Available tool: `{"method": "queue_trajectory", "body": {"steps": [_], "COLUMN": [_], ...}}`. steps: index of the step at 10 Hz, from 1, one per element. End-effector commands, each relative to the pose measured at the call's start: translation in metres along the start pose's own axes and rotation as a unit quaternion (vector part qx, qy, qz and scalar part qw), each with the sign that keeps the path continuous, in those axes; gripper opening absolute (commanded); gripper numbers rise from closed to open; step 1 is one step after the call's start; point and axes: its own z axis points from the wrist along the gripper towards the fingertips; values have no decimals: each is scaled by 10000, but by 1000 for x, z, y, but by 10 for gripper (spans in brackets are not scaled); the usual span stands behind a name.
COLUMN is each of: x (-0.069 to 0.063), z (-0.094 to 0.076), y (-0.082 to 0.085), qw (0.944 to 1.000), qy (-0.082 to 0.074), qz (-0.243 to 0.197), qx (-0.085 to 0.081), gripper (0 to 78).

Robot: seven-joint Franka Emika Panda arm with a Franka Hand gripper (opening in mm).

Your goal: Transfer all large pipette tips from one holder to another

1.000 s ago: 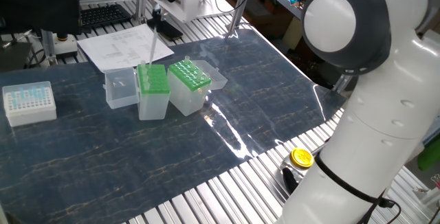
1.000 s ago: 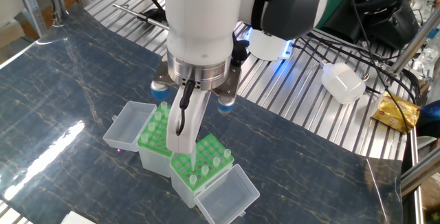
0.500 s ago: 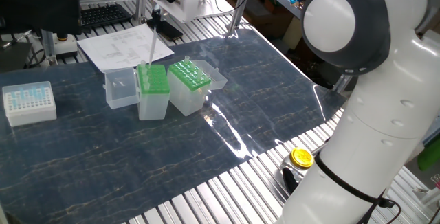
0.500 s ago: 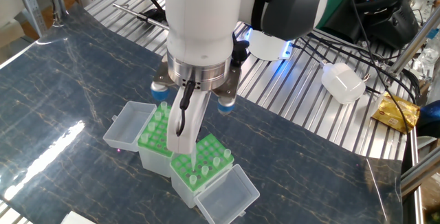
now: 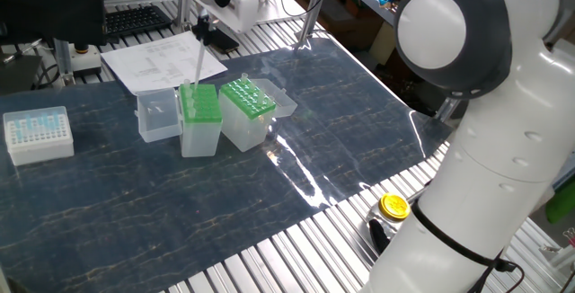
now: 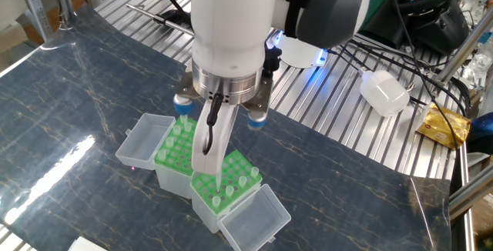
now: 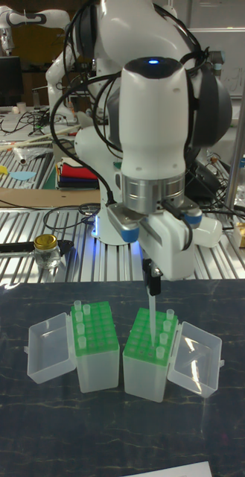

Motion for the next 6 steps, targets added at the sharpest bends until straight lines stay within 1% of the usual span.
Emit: {"method": "queue_trajectory", "body": {"steps": [1,3,6], "x": [1,0,0], "z": [4,10,16], "y": [-3,-5,-3], "qw": [10000,9999,9999], "qy": [-69,-119,-94], "qz": [-66,-109,-43], "qx": [-18,-34,-30], "gripper": [12,12,12]}}
